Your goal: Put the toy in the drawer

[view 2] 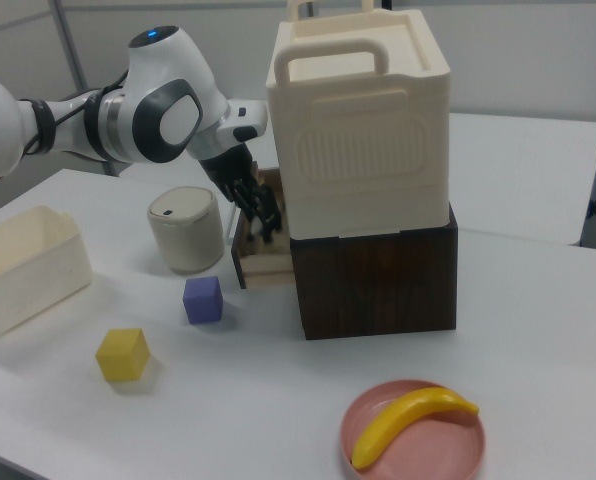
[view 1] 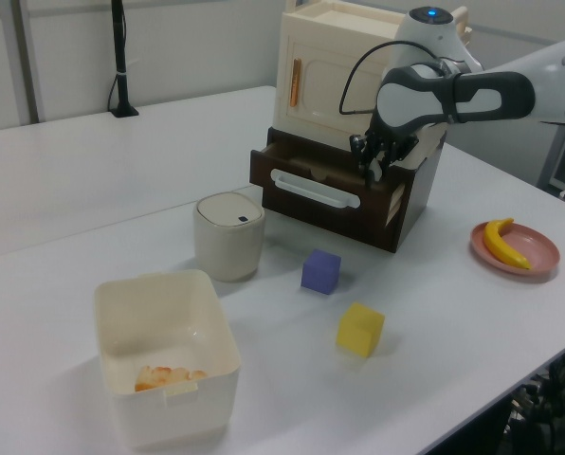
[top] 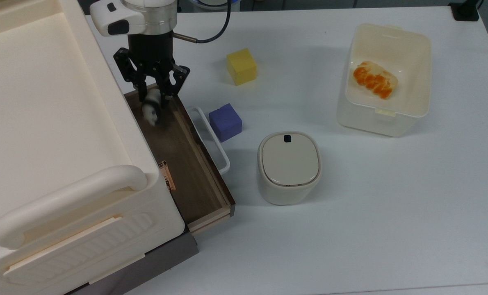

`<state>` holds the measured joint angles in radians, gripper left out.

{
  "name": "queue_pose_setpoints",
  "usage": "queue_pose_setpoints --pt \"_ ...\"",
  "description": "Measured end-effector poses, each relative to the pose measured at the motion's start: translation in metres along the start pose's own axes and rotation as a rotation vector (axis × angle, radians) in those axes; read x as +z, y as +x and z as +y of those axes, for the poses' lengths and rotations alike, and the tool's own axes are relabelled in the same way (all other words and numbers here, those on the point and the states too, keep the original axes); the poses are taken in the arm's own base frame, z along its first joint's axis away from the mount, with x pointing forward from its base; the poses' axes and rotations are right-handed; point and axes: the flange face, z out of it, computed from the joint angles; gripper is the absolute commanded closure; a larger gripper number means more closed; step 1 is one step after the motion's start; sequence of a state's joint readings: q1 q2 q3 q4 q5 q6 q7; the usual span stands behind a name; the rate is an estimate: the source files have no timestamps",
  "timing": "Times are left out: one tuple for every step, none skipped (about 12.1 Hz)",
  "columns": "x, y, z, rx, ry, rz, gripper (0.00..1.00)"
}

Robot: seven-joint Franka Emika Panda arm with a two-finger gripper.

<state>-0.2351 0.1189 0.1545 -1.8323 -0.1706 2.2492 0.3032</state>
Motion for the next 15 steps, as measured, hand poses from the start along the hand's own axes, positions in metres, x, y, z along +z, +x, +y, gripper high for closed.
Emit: queue_pose_setpoints --pt "0.001 0.0 0.0 0.0 0.0 -0.001 0.31" --pt "0.001 0.0 0.0 0.0 0.0 -0.001 0.31" --pt "0.001 0.0 0.0 0.0 0.0 -0.001 0.31" --pt "0.001 0.0 0.0 0.0 0.0 -0.001 0.31" --pt "0.001 0.0 0.0 0.0 0.0 -0.001 0.31" --pt "0.001 0.0 0.0 0.0 0.0 -0.001 0.31" --pt "0.001 0.0 0.0 0.0 0.0 -0.001 0.3" --pt "0.0 0.0 -0.002 -0.003 0.001 -0.001 0.27" --pt "-0.001 -0.001 -0.008 -0.013 0.005 0.001 0.25" --pt "-0.005 -0.004 -0.023 -0.036 0.014 0.006 0.21" --pt "-0.013 -0.007 -0.042 -0.065 0.026 0.015 0.14" --pt "-0.025 -0.011 -0.06 -0.094 0.037 0.024 0.06" --pt "-0.039 -0.017 -0.072 -0.115 0.04 0.025 0.0" --pt "-0.048 -0.021 -0.079 -0.134 0.038 0.019 0.0" --pt "-0.055 -0.027 -0.087 -0.162 0.036 0.009 0.0"
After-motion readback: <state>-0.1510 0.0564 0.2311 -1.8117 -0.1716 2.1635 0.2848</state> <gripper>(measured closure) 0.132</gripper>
